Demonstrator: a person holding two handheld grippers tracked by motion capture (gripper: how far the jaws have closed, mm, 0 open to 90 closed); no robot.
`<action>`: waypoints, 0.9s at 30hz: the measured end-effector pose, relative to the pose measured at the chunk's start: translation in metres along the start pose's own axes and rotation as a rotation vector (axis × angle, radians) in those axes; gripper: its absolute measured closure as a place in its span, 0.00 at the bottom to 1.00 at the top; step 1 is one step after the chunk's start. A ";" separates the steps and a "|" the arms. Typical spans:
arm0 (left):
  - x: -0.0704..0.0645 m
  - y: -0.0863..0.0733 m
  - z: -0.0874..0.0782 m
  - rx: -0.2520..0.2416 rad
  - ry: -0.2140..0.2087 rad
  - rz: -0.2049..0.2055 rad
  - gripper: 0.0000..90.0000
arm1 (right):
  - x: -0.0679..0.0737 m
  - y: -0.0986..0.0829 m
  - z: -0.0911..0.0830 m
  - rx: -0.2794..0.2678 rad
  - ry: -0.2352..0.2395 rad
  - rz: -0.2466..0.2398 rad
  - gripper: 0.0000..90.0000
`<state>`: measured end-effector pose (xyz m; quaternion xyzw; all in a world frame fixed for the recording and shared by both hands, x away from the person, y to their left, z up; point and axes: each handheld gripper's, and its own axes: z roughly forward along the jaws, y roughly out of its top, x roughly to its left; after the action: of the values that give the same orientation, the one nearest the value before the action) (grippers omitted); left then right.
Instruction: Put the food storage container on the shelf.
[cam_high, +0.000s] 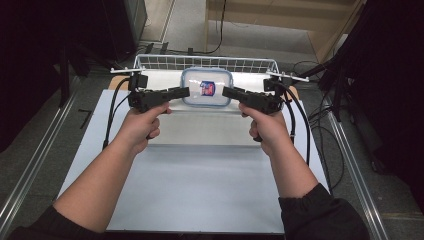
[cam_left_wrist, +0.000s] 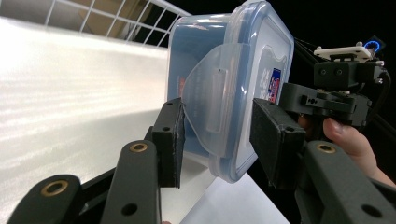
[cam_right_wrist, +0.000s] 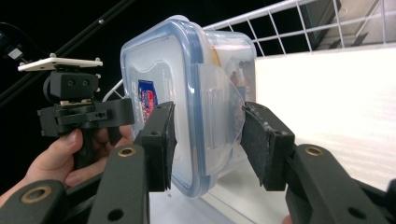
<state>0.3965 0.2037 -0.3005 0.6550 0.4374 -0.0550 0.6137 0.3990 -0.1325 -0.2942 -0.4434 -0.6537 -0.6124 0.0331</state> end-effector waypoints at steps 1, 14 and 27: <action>0.000 0.000 0.000 0.003 0.002 -0.003 0.63 | -0.001 0.000 0.001 0.003 -0.001 0.003 0.62; 0.000 0.001 0.001 -0.001 0.009 -0.030 0.63 | -0.006 0.001 0.002 0.026 0.007 0.067 0.62; -0.001 0.001 0.001 0.005 0.024 -0.020 0.63 | -0.008 0.002 0.004 0.026 0.007 0.086 0.61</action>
<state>0.3963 0.2025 -0.2994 0.6527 0.4510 -0.0545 0.6063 0.4071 -0.1339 -0.2986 -0.4682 -0.6418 -0.6036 0.0675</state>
